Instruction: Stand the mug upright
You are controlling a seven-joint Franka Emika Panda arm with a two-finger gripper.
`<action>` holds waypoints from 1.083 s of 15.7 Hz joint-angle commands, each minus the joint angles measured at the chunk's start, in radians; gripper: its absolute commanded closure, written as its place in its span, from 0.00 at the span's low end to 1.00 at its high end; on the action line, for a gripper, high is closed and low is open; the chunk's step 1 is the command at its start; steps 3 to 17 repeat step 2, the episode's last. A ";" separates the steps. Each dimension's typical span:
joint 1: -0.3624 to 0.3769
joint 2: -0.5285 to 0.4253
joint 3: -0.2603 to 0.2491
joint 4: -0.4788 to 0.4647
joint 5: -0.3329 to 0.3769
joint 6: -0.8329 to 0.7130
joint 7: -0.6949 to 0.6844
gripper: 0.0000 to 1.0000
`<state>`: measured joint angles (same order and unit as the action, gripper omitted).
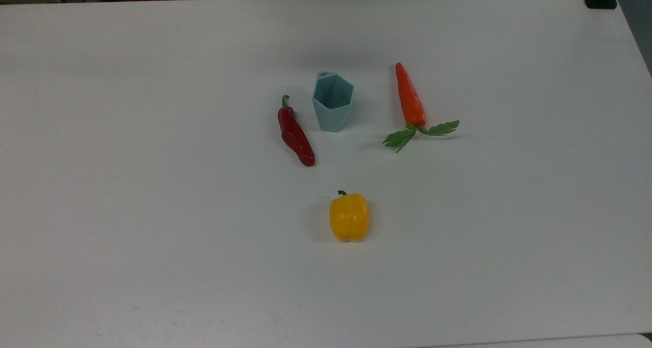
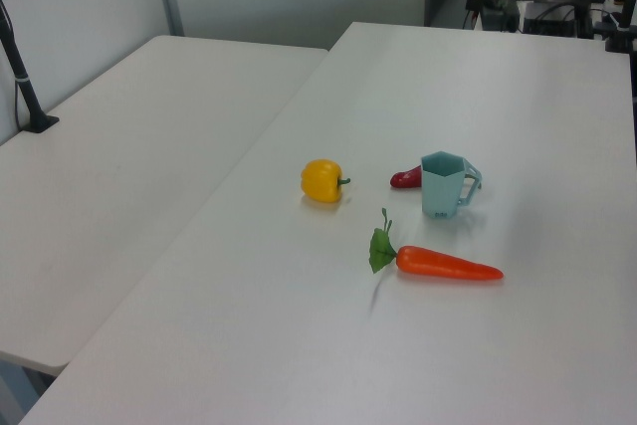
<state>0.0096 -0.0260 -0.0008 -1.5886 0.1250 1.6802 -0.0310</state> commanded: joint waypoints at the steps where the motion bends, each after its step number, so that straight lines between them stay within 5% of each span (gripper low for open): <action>1: 0.038 -0.022 -0.019 -0.034 -0.018 0.026 0.005 0.00; 17: 0.038 -0.022 -0.019 -0.036 -0.018 0.024 0.005 0.00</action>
